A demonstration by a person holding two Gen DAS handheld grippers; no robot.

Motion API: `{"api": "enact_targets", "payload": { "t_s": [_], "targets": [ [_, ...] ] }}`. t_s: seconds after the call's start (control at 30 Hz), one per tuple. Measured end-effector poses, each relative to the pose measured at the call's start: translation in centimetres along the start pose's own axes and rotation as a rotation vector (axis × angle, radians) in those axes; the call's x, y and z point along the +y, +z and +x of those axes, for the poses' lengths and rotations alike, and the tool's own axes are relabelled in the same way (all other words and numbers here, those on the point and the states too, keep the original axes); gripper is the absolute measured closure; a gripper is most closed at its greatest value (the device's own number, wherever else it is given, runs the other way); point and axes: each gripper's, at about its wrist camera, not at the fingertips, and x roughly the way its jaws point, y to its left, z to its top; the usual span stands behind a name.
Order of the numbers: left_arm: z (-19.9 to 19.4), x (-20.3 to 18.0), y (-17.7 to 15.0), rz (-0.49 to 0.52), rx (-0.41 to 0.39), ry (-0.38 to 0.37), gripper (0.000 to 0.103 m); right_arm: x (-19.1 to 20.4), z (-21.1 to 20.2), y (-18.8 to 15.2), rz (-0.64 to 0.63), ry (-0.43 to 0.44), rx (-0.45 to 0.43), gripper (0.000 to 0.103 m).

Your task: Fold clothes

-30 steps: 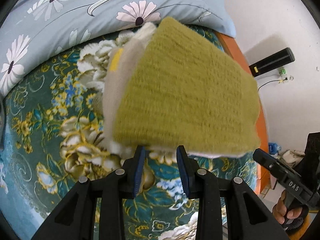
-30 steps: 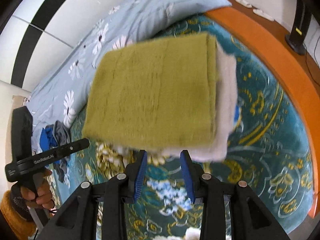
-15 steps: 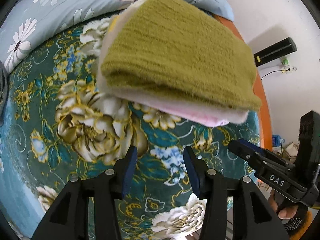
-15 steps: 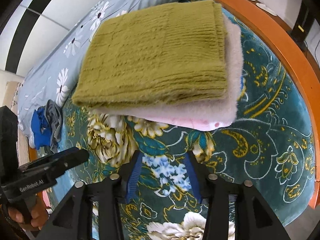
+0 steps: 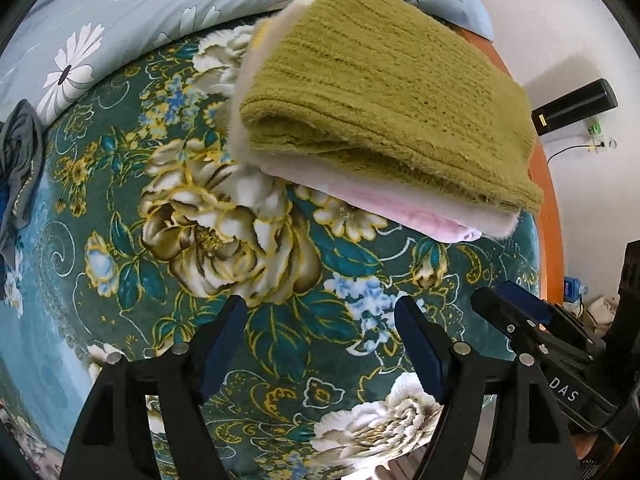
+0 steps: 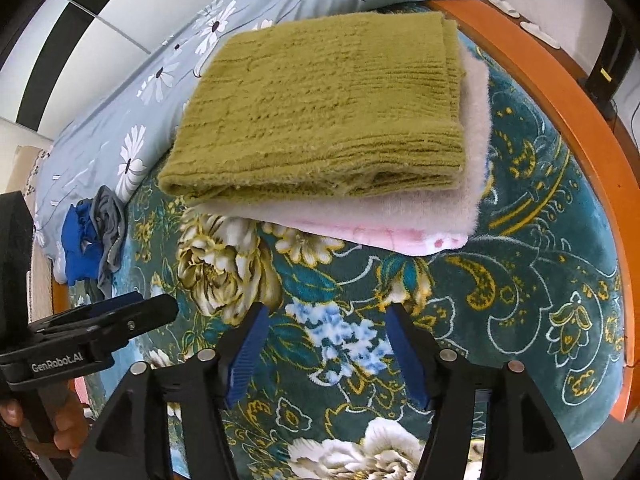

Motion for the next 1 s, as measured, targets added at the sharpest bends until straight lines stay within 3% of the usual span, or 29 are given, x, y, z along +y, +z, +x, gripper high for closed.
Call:
{"api": "enact_targets", "payload": {
  "t_s": [0.27,0.67,0.83,1.0],
  "targets": [
    [-0.6,-0.7,-0.9,-0.001,-0.026,0.053,0.025,0.6,-1.1,-1.1,-0.040,-0.037,-0.040,0.031],
    [-2.5,-0.8,-2.6,-0.008,-0.171,0.115,0.025,2.0,-2.4,-2.3,-0.089,-0.040,-0.087,0.016],
    [-2.7,-0.8,-3.1,0.023,-0.168,0.121,0.025,2.6,-2.6,-2.8,-0.099,-0.037,-0.096,0.001],
    [-3.0,-0.2,-3.4,0.001,-0.161,0.113,0.025,3.0,-2.9,-3.3,-0.107,-0.041,-0.104,0.000]
  ]
}}
